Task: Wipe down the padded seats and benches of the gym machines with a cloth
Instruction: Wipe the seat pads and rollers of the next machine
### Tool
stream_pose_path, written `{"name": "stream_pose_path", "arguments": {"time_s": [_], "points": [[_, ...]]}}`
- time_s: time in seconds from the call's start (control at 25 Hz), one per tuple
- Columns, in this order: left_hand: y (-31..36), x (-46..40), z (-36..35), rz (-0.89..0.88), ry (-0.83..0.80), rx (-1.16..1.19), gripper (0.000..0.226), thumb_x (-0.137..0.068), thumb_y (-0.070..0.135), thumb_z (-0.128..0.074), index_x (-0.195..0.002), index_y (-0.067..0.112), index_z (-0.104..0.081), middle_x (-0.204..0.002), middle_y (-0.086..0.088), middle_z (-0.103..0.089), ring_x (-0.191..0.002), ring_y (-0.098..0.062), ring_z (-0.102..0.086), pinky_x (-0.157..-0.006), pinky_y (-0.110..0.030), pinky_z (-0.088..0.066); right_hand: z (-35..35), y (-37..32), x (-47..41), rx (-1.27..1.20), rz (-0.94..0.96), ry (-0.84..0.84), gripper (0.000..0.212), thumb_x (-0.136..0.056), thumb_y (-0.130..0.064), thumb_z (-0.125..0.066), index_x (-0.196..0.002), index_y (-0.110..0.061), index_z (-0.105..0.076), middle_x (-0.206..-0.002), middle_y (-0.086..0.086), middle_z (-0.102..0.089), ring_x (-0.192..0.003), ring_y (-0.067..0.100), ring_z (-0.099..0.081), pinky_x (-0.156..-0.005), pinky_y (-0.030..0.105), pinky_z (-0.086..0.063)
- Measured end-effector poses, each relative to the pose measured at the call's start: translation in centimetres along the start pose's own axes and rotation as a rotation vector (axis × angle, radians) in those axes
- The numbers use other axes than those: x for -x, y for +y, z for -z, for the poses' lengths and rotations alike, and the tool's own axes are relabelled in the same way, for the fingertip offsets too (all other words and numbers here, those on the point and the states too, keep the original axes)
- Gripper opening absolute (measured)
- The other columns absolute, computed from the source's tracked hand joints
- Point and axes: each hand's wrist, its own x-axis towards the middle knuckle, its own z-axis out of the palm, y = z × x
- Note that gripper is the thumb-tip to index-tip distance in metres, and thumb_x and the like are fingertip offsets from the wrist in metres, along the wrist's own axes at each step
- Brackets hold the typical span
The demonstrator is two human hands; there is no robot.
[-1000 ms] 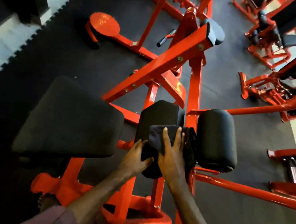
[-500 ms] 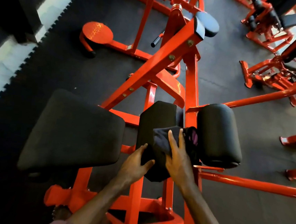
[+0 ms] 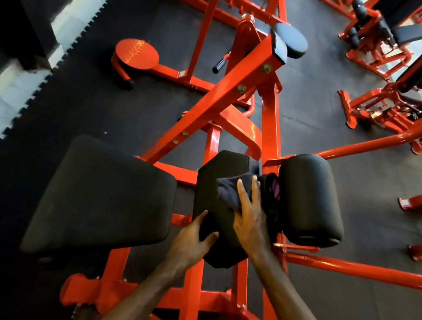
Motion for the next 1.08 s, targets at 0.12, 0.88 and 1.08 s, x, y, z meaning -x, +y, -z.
{"name": "stream_pose_path", "arguments": {"time_s": [0.12,0.88,1.08], "points": [[-0.3,-0.7,-0.1,-0.015,0.023,-0.021,0.08,-0.097,0.05,-0.07,-0.162,0.019,-0.037,-0.162,-0.001,-0.047,-0.15,-0.018,-0.043,-0.121,-0.032,-0.036,-0.2,0.2,-4.8,0.029,0.011,0.038,0.076,-0.083,0.012,-0.074,-0.154,-0.004,-0.048,-0.167,0.028,-0.026,-0.155,0.047,-0.027,-0.116,0.06,-0.043],[-1.7,-2.8,0.8,0.08,-0.044,-0.005,0.085,-0.095,0.064,-0.06,-0.165,0.027,-0.03,-0.166,0.001,-0.042,-0.151,-0.018,-0.041,-0.121,-0.034,-0.037,0.4,-2.1,-23.5,0.364,-0.197,-0.664,0.043,-0.102,-0.052,-0.056,-0.134,-0.024,-0.06,-0.117,0.007,-0.068,-0.105,0.027,-0.067,-0.096,0.048,-0.057],[-2.3,-2.6,1.0,0.097,-0.092,0.0,0.082,-0.1,0.062,-0.058,-0.167,0.033,-0.02,-0.168,0.004,-0.037,-0.152,-0.021,-0.041,-0.121,-0.037,-0.038,1.8,0.0,-24.0,0.486,-0.147,-0.74,0.051,-0.101,-0.054,-0.059,-0.137,-0.018,-0.062,-0.128,0.012,-0.068,-0.118,0.033,-0.065,-0.104,0.048,-0.052]]}}
